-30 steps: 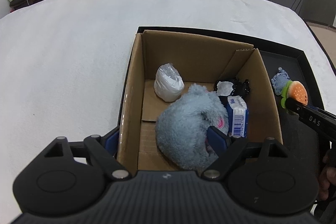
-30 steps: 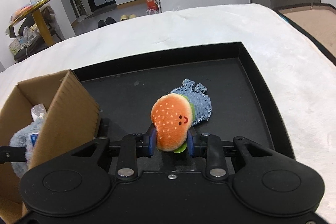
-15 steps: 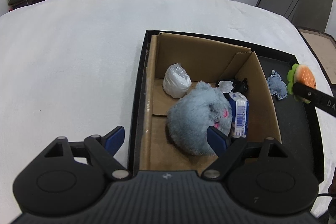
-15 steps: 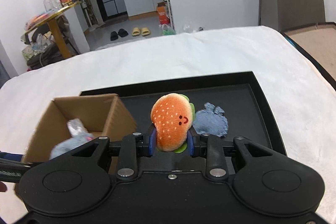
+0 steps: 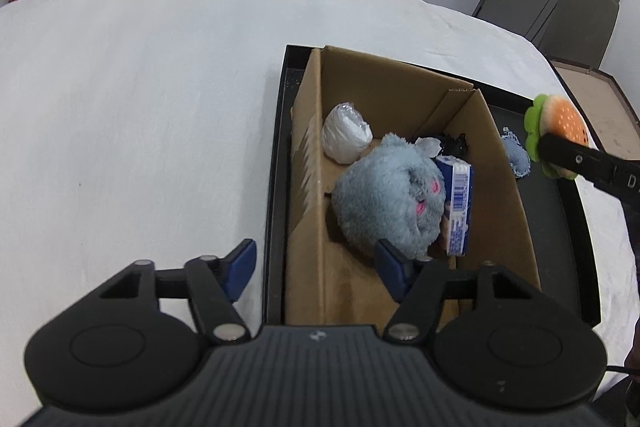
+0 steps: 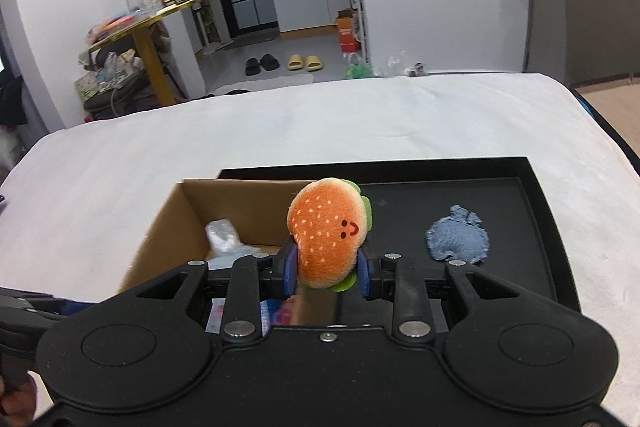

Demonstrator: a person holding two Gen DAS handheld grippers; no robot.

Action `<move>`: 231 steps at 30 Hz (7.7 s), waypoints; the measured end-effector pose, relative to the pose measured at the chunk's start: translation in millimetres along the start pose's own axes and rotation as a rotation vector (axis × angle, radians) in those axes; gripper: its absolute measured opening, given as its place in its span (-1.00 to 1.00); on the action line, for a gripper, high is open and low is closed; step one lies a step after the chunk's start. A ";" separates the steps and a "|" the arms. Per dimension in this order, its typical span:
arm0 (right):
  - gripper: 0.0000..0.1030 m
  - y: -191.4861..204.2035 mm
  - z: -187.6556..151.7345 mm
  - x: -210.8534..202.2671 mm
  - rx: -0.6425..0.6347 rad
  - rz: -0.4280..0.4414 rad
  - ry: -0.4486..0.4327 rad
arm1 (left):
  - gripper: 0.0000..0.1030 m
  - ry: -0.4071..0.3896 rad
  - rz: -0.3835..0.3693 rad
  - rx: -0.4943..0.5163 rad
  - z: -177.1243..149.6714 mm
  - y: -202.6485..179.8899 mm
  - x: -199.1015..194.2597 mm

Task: Organize soft objects
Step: 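Carry the burger plush with the right gripper and drop it into the box, then move the right gripper back over the blue-grey cloth on the tray, then close the right gripper on the blue-grey cloth, then carry the cloth with the right gripper and release it into the box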

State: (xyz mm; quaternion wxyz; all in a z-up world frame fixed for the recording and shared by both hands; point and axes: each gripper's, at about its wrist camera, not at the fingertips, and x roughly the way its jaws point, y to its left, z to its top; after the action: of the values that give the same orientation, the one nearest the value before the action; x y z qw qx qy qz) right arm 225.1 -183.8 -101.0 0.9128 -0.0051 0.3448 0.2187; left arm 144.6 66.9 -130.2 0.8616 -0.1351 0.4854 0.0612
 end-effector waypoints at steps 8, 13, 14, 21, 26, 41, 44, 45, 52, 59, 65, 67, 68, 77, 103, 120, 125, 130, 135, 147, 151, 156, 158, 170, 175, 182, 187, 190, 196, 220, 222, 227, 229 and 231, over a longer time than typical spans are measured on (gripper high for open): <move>-0.42 32.0 -0.8 -2.5 -0.044 0.058 0.023 | -0.57 0.017 -0.048 -0.032 -8.4 16.3 -1.0; -0.42 45.8 -1.7 -1.4 -0.022 0.107 0.054 | -0.68 0.016 -0.093 -0.057 -9.9 21.2 0.5; -0.42 49.2 -1.8 -1.3 -0.030 0.110 0.057 | -0.68 0.014 -0.096 -0.060 -10.5 21.2 -0.1; -0.40 69.8 -2.2 0.2 -0.044 0.151 0.090 | -0.66 0.012 -0.126 -0.082 -13.1 26.9 -1.4; -0.39 73.9 -0.2 1.2 0.035 0.232 0.125 | -0.66 0.012 -0.133 -0.098 -12.9 28.6 -1.5; -0.20 71.0 -4.4 -1.9 0.033 0.224 0.163 | -0.65 0.007 -0.141 -0.109 -12.8 32.8 -4.9; -0.20 68.0 -5.4 -2.8 0.015 0.202 0.161 | -0.65 0.003 -0.133 -0.105 -12.6 31.5 -6.6; -0.20 66.9 -5.8 -3.0 0.013 0.195 0.162 | -0.65 0.001 -0.131 -0.102 -12.6 30.7 -7.1; -0.19 56.6 -6.6 -2.7 0.008 0.145 0.156 | -0.60 -0.001 -0.112 -0.096 -10.8 28.7 -7.6; -0.01 36.1 -0.7 -4.6 0.020 0.084 0.115 | -0.18 -0.011 -0.084 -0.097 -6.2 29.5 -8.3; 0.08 15.0 2.9 -2.7 0.025 0.025 0.092 | 0.16 -0.026 -0.069 -0.120 -2.0 30.7 -6.9; 0.15 6.9 2.2 -1.7 0.033 0.002 0.086 | 0.23 -0.028 -0.059 -0.113 -0.4 27.7 -5.9; 0.19 2.2 1.6 -0.7 0.039 -0.010 0.086 | 0.27 -0.028 -0.056 -0.108 0.4 25.9 -5.4; 0.63 -30.2 -7.9 11.8 0.072 -0.101 0.082 | 0.39 -0.019 -0.017 -0.090 3.9 13.1 4.6; 0.85 -112.2 -23.3 53.6 0.133 -0.135 0.104 | 0.60 -0.064 0.086 -0.069 36.6 -38.7 24.0; 0.20 -137.1 -19.4 86.5 0.123 -0.089 0.103 | 0.75 -0.049 0.170 -0.054 46.2 -58.5 40.0; 0.20 -140.9 -18.9 95.8 0.131 -0.097 0.100 | 0.75 -0.046 0.174 -0.046 46.3 -60.0 40.7; 0.18 -143.0 -18.5 104.8 0.113 -0.099 0.086 | 0.75 -0.044 0.171 -0.047 47.4 -59.4 41.5; -0.22 -143.9 -19.9 107.3 0.110 -0.048 0.088 | 0.75 -0.044 0.167 -0.042 46.7 -59.0 42.4; -0.63 -133.6 -13.9 76.8 0.118 -0.037 0.101 | 0.75 -0.036 0.126 -0.048 46.6 -46.3 35.4; -0.63 -124.9 -12.0 64.3 0.116 -0.039 0.097 | 0.75 -0.040 0.113 -0.055 43.2 -41.1 28.7; -0.63 -110.9 -3.7 44.9 0.116 -0.023 0.081 | 0.75 -0.036 0.078 -0.049 37.5 -34.3 20.9; -0.63 -104.7 -0.2 36.5 0.118 -0.015 0.073 | 0.75 -0.041 0.068 -0.048 34.6 -31.2 17.0; -0.63 -64.3 13.4 2.2 0.088 0.016 0.039 | 0.63 -0.067 -0.007 -0.044 16.4 -13.2 1.5; -0.62 -44.3 12.4 -5.5 0.072 0.042 0.035 | 0.45 -0.061 -0.033 -0.031 8.8 -6.3 -1.0; -0.62 -21.9 12.0 -9.6 0.050 0.067 0.054 | -0.03 -0.047 -0.060 -0.035 2.0 7.6 -3.5; -0.62 -4.1 10.7 -13.0 0.027 0.090 0.073 | -0.53 -0.042 -0.077 -0.043 -3.4 14.4 -2.5; -0.61 5.9 9.0 -13.2 0.009 0.101 0.087 | -0.71 -0.042 -0.104 -0.059 -5.7 18.7 -1.3; -0.61 20.4 3.6 -14.3 -0.014 0.116 0.121 | -0.72 -0.063 -0.110 -0.058 -10.2 21.1 -2.2; -0.40 32.6 -10.7 -15.0 -0.030 0.117 0.178 | -0.69 -0.053 -0.128 -0.074 -10.9 25.9 -4.2; -0.35 30.3 -11.0 -15.9 -0.020 0.118 0.182 | -0.64 -0.052 -0.118 -0.066 -10.2 24.1 -6.1; -0.05 22.5 -10.2 -21.3 0.005 0.117 0.192 | -0.48 -0.024 -0.103 -0.070 -7.1 24.6 -13.8; 0.06 20.0 -10.1 -23.5 0.009 0.119 0.200 | -0.29 -0.017 -0.088 -0.068 -5.2 25.2 -19.2; 0.20 17.6 -10.0 -26.3 0.013 0.121 0.206 | -0.12 -0.015 -0.074 -0.061 -3.1 25.5 -25.6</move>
State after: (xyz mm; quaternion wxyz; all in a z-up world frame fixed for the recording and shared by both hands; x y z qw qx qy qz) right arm 194.2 -179.9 -89.5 0.8577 -0.0008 0.4378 0.2695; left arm 122.7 91.0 -114.3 0.8623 -0.1789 0.4716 0.0449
